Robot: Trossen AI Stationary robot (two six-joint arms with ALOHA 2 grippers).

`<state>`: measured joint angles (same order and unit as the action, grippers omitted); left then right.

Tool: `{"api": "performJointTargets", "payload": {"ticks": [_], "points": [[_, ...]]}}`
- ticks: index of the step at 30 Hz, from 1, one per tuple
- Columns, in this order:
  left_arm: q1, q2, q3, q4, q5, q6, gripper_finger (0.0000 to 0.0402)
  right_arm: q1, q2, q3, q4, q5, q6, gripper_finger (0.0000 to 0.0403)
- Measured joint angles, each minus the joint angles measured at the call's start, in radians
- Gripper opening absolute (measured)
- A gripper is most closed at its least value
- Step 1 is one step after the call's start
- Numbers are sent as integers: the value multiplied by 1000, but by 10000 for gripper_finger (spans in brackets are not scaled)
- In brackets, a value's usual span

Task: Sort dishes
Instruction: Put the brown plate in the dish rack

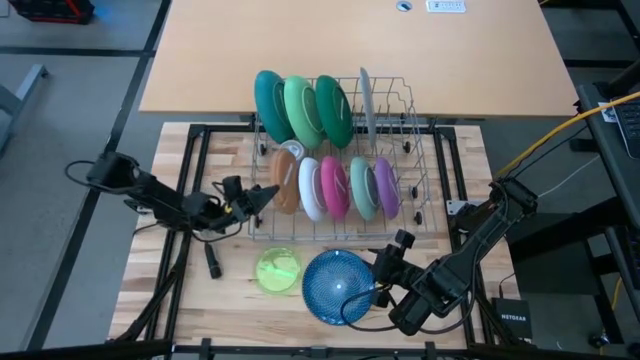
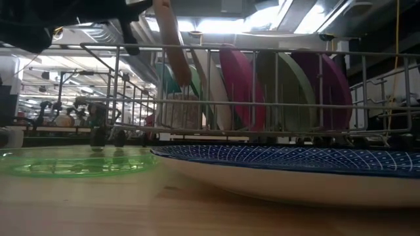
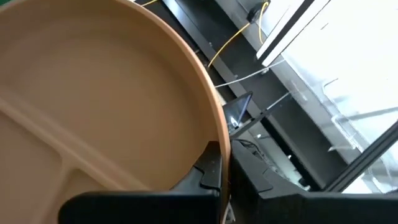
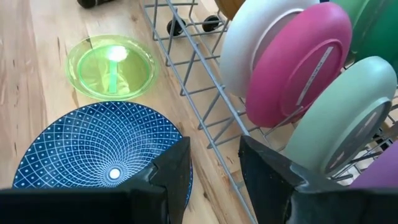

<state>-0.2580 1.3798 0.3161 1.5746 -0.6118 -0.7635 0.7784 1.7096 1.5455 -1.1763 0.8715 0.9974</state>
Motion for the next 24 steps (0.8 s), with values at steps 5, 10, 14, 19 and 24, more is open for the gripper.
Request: {"api": "performJointTargets", "payload": {"ticks": [5, 10, 14, 19, 24], "points": [[0, 33, 32, 3, 0, -11, 0, 0, 0, 0, 0, 0, 0, 144], [-2, 37, 94, -7, 48, 17, 0, 0, 0, 0, 0, 0, 0, 144], [-2, 36, 110, -38, 46, 38, 0, 0, 0, 0, 0, 0, -6, 144], [-4, 36, 110, -99, 12, 30, 0, 0, 0, 0, -1, 0, -7, 144], [-4, 37, 110, -133, -16, 27, 0, 0, 0, 0, -1, 0, -7, 144]]}}
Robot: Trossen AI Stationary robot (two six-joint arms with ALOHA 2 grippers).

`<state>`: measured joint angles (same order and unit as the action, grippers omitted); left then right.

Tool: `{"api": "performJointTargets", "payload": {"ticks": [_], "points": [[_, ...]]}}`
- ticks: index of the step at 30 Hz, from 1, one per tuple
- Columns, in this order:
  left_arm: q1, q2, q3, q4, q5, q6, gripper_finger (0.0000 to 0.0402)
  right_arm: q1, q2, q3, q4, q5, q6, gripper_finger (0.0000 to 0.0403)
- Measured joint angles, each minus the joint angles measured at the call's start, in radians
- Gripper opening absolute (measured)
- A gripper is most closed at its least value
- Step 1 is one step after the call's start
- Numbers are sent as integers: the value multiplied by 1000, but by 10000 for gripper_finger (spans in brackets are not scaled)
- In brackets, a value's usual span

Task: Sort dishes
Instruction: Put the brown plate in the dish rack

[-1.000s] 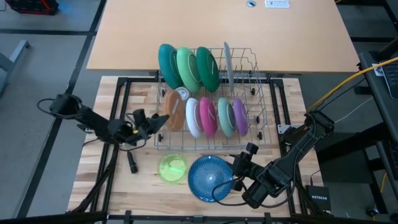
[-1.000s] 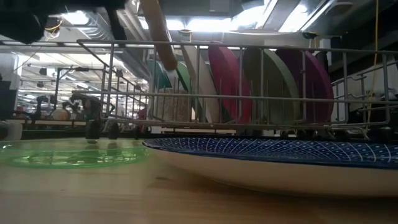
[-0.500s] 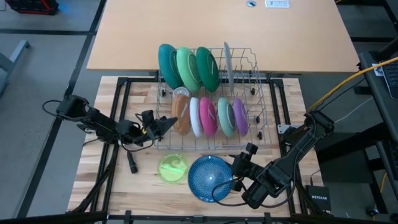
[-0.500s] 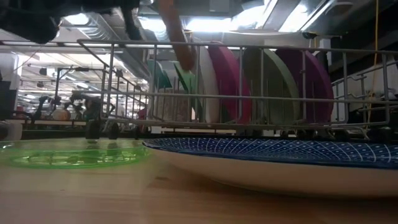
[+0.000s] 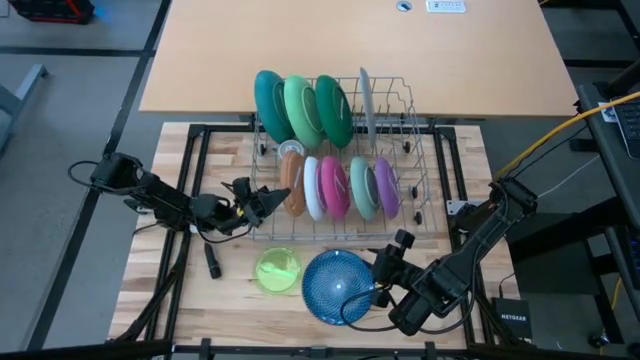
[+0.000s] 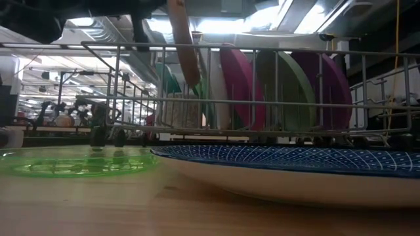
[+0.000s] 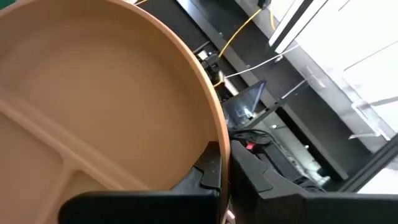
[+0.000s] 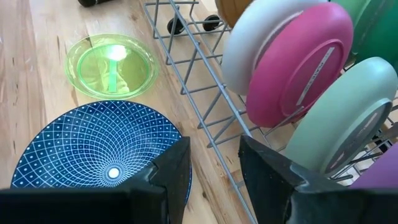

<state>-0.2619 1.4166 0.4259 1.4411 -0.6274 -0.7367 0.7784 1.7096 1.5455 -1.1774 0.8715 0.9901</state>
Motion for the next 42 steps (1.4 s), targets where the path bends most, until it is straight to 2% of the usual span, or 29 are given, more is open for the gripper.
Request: {"api": "performJointTargets", "payload": {"ticks": [4, 13, 21, 26, 36, 42], "points": [[0, 0, 0, -44, -14, -13, 0, 0, 0, 0, 0, 0, 0, 144], [6, 0, 1, -322, -62, -198, 13, 0, 0, 0, 1, 0, -1, 144], [37, 0, 1, -367, -90, -256, 40, 0, 0, 0, 1, -1, -1, 144], [48, 0, 1, -367, -90, -194, 60, 0, 0, 0, 1, -1, -1, 144], [40, 0, 1, -361, -69, -31, 138, 0, 0, 0, 1, -35, -1, 144], [32, -6, 0, -360, -59, 86, 152, 0, 0, 0, 1, -35, -1, 144]]}}
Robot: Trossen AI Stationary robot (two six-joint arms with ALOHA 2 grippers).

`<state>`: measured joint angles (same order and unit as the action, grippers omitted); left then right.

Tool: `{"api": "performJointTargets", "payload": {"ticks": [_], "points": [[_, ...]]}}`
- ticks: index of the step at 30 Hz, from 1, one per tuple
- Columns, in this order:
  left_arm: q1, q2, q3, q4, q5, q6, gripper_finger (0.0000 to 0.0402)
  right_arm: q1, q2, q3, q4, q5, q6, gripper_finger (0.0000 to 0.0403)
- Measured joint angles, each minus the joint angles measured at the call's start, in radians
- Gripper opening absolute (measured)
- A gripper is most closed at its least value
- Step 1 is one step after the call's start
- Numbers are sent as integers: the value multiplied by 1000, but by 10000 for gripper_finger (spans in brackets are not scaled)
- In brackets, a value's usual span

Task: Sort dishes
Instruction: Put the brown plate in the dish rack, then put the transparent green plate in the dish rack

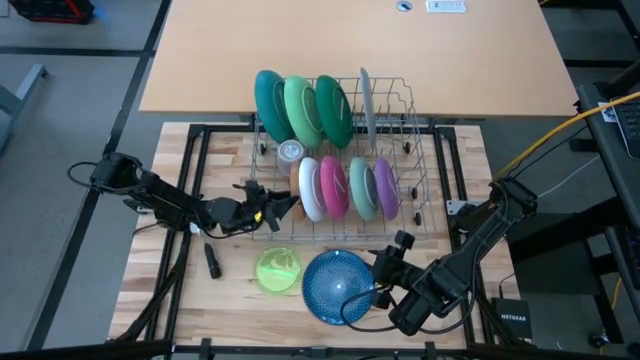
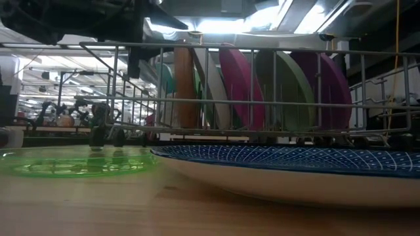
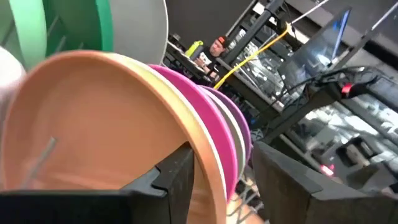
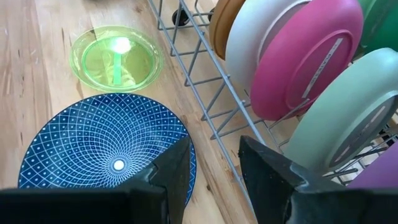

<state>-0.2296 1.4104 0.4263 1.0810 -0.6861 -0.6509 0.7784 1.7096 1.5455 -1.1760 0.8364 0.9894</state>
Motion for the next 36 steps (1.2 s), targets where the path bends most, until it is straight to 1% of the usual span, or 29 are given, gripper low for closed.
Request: {"api": "performJointTargets", "payload": {"ticks": [4, 9, 16, 20, 26, 29, 36], "points": [[0, -7, 0, -2, -1, 58, 152, 0, 0, 0, 0, -6, 0, 144], [0, -16, 0, -17, -1, 62, 153, 0, 0, 0, -1, -29, 0, 144], [5, -30, 0, -146, -7, 61, 153, 0, 0, 0, -1, -44, 0, 144], [10, -56, 0, -226, -8, 94, 153, 0, 0, 0, -1, -44, 0, 144], [9, -135, 0, -328, -10, 138, 153, 0, 0, 0, 0, -44, 0, 144], [9, -198, 0, -416, -10, 165, 153, 0, 0, 0, -1, -45, 0, 144], [6, -323, 0, -648, -10, 167, 153, 0, 0, 0, -1, -45, 0, 144]]}}
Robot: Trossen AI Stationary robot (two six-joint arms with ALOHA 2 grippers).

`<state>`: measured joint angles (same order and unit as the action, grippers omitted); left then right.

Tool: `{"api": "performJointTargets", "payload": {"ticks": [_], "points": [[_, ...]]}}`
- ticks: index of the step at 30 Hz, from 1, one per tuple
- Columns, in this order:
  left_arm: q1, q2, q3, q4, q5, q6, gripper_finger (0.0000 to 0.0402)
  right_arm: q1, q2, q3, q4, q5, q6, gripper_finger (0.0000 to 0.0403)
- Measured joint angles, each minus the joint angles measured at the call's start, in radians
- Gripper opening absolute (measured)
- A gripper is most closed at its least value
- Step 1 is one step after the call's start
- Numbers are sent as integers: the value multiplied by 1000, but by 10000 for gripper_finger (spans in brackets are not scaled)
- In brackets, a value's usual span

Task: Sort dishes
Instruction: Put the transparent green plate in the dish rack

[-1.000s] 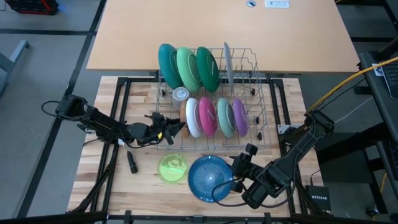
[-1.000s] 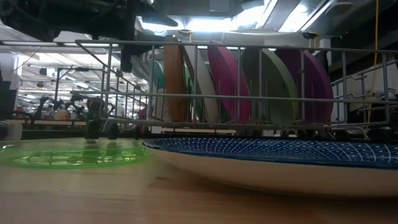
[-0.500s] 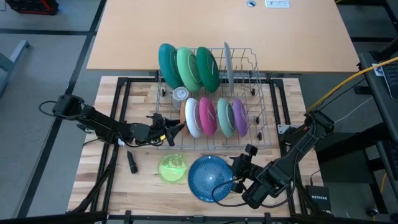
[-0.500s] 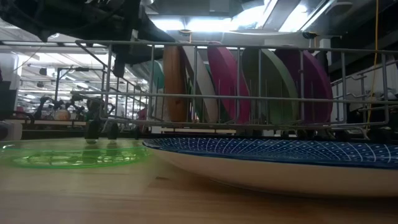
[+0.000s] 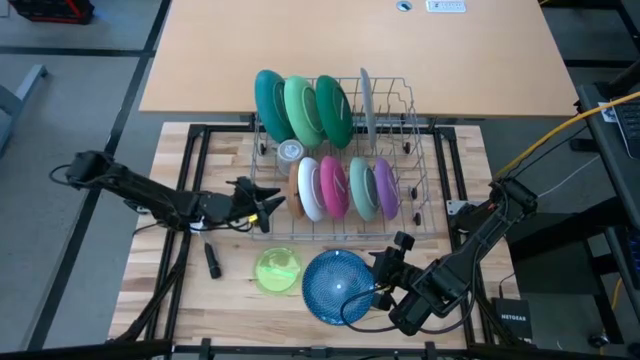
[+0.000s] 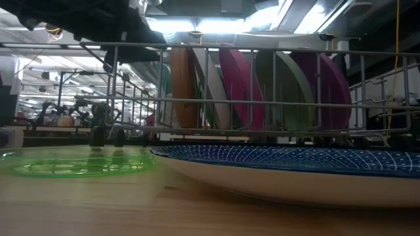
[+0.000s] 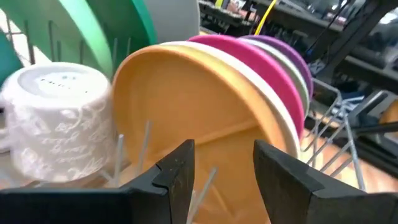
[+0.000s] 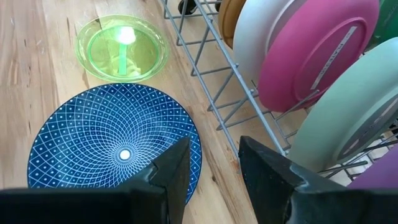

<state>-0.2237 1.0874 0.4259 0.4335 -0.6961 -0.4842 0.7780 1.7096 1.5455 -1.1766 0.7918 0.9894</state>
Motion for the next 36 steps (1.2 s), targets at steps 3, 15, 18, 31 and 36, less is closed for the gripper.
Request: {"api": "performJointTargets", "payload": {"ticks": [3, 15, 18, 31, 36], "points": [[-17, -55, -1, -29, 0, 6, 153, 0, 0, 0, 0, 0, 0, 144], [-230, -271, 0, -48, 202, 255, 153, 0, 0, 0, 2, 0, 0, 144], [-310, -238, 0, -79, 278, 251, 153, 0, 4, 0, 25, 0, 0, 144], [-565, 68, 0, -128, 324, 201, 153, 0, 24, 0, 339, -21, 0, 144], [-598, 167, 0, -190, 324, 204, 153, 0, 26, 0, 384, -22, 0, 144]]}}
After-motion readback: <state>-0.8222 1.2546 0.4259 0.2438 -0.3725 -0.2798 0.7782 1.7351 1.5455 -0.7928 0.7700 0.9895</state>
